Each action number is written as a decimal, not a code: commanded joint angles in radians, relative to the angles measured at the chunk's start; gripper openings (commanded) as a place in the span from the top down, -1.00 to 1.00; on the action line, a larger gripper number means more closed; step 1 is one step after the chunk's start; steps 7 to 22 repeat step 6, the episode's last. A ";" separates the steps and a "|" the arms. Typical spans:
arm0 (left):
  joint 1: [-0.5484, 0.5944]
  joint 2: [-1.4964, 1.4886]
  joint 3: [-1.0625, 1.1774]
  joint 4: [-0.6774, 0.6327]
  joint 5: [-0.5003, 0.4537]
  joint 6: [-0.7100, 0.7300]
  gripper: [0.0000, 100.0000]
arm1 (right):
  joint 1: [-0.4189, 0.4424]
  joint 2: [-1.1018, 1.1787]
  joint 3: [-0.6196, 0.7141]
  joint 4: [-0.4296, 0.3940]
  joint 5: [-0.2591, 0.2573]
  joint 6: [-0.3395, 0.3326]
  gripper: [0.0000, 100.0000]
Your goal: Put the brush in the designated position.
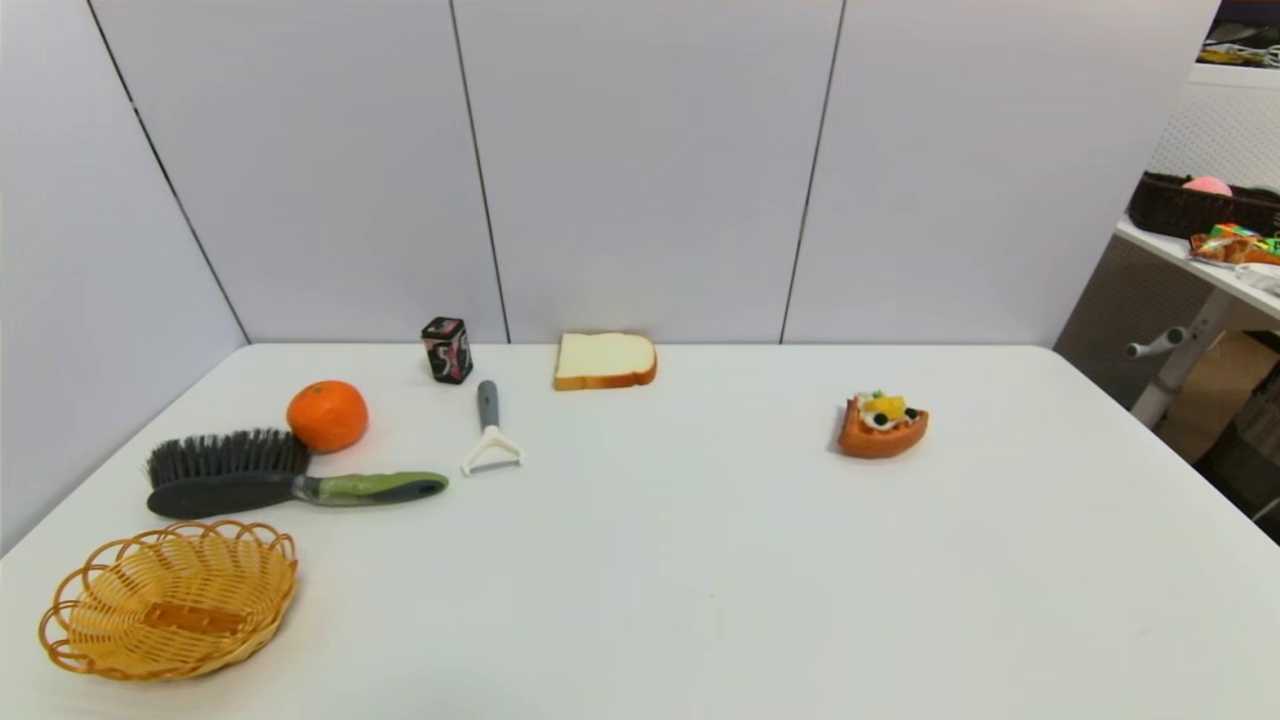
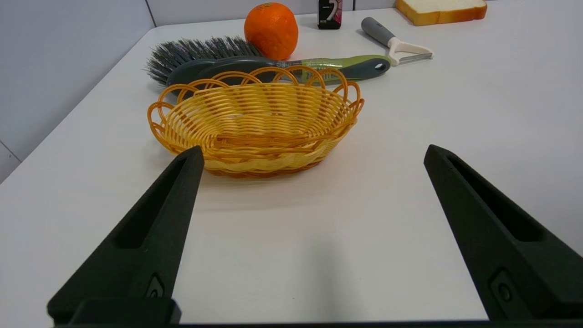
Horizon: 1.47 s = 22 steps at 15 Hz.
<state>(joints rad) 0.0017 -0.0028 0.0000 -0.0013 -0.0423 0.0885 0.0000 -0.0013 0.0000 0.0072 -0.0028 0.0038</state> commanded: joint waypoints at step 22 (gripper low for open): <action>0.000 0.003 0.000 0.000 -0.001 0.000 -1.00 | 0.000 0.001 0.002 0.002 0.000 -0.005 -1.00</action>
